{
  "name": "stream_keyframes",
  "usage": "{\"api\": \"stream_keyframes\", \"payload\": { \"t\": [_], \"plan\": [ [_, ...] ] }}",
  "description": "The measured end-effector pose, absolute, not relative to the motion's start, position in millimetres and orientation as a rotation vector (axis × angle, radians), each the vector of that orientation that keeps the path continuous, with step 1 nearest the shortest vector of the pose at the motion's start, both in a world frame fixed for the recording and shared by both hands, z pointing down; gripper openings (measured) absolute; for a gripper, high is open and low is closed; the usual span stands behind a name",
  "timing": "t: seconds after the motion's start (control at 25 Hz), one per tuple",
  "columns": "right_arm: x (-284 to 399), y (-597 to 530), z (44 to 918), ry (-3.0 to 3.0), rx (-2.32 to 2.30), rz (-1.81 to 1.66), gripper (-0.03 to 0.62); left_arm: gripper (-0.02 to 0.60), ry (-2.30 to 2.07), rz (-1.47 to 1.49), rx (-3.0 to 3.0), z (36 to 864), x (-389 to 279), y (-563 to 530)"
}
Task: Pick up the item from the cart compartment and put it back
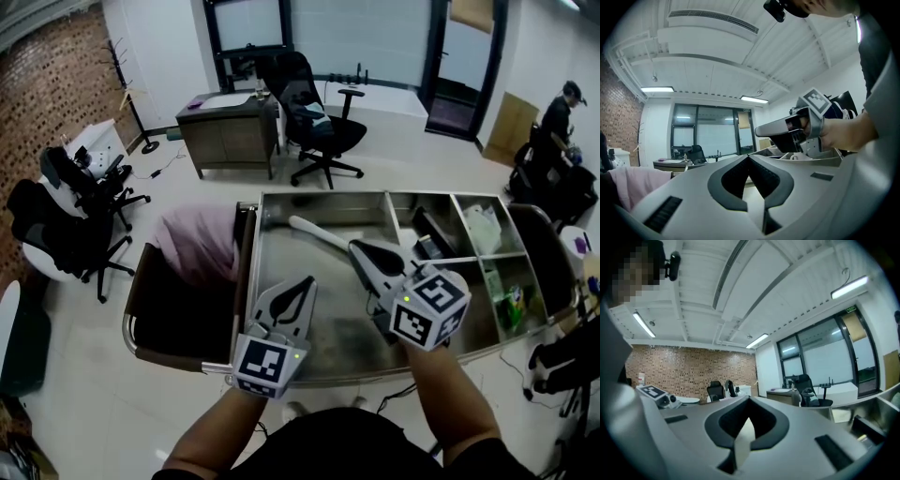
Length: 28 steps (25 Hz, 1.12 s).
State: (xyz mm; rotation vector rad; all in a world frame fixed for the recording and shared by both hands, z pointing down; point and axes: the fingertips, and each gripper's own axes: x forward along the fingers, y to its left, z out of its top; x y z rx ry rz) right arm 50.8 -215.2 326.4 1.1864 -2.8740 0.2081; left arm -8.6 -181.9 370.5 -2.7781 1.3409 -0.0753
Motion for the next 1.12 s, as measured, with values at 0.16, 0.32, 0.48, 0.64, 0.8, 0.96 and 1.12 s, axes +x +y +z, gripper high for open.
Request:
{"api": "stream_keyframes", "payload": {
  "t": [0.16, 0.32, 0.48, 0.64, 0.8, 0.96, 1.12],
  "plan": [
    [71.2, -184.5, 315.5, -2.950, 1.308, 0.134, 0.012, 0.000, 1.334, -0.086, -2.778, 371.4, -7.4, -181.7],
    [85.8, -160.3, 316.5, -2.975, 1.380, 0.050, 0.012, 0.000, 1.322, -0.095, -2.778, 371.4, -5.5, -180.4],
    [94.7, -151.8, 327.2, -2.965, 1.437, -0.001, 0.012, 0.000, 1.328, -0.096, -2.779, 371.7, -5.9, -181.2],
    [96.4, -153.3, 333.3, -2.961, 1.449, 0.014, 0.012, 0.000, 1.329, -0.101, -2.779, 372.3, -6.3, -181.5],
    [98.0, -156.6, 336.1, -2.975, 1.457, 0.075, 0.011, 0.000, 1.339, -0.101, -2.777, 372.1, -7.9, -181.1],
    [99.0, -162.9, 340.2, -2.970, 1.473, 0.123, 0.011, 0.000, 1.342, -0.099, -2.770, 372.2, -9.1, -182.4],
    [99.1, -163.8, 341.1, -2.960, 1.478, 0.120, 0.011, 0.000, 1.346, -0.097, -2.767, 372.8, -9.1, -182.6]
  ]
}}
